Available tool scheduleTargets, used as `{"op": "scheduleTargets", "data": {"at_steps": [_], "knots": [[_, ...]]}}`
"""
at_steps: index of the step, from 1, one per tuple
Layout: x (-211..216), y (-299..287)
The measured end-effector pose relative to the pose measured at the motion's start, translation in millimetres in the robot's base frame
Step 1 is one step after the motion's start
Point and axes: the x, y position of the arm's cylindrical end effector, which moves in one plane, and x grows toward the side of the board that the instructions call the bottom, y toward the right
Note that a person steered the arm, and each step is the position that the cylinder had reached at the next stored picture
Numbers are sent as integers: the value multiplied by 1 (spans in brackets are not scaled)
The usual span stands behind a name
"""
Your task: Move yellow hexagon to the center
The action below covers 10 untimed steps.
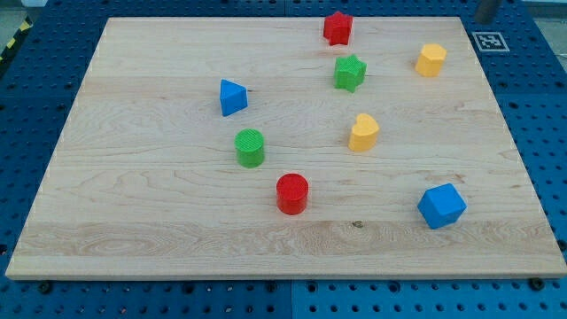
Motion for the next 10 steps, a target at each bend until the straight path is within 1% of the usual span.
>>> {"op": "scheduleTargets", "data": {"at_steps": [3, 4, 6, 10], "knots": [[1, -106], [2, -107], [47, -102], [106, -99]]}}
